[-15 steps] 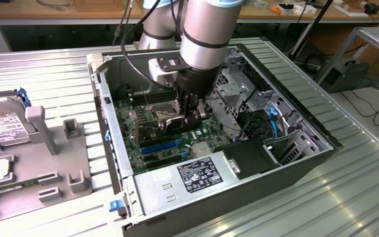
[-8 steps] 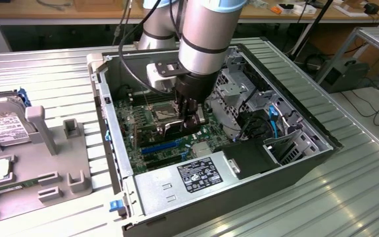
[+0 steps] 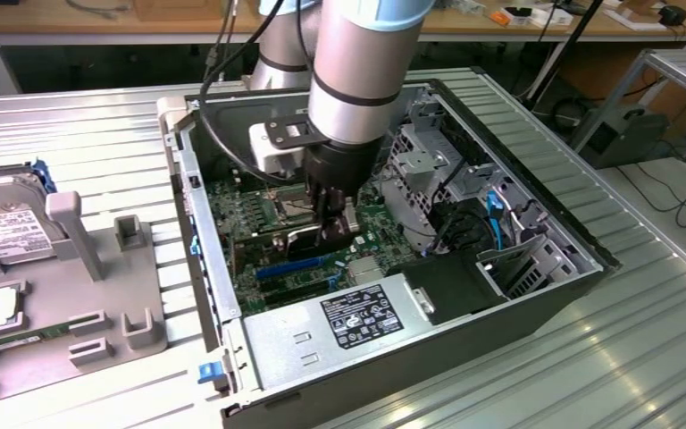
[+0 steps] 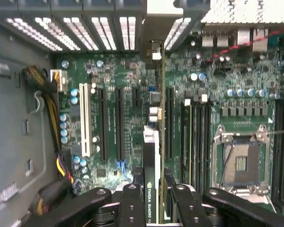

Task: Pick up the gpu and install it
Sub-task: 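Insert the gpu into the slot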

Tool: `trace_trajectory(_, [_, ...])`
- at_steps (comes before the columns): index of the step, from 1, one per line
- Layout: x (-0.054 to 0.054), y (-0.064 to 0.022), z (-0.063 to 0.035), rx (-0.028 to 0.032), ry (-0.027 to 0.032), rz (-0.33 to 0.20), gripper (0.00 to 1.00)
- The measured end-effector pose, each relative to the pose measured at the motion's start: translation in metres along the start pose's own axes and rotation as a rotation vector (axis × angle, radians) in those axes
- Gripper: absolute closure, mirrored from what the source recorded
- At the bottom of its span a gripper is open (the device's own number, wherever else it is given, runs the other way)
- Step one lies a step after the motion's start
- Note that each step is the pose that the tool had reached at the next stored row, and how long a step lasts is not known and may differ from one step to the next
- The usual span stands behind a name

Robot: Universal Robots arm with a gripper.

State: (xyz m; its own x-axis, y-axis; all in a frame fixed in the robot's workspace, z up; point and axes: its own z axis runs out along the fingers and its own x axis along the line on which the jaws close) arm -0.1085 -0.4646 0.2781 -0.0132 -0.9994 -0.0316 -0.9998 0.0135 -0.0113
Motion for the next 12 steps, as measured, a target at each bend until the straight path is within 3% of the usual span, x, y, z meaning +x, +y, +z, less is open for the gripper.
trace_trajectory(2, [0.000,0.0079,0.0010,0.0012,-0.0001,0.000,0.73])
trace_trajectory(5, [-0.002,0.0105,0.0013,0.0013,0.0000,0.002,0.73])
trace_trajectory(10, [-0.002,0.0027,0.0022,-0.0006,0.0001,0.012,0.73])
trace_trajectory(12, [-0.002,-0.0012,0.0028,-0.0070,0.0019,0.018,0.73])
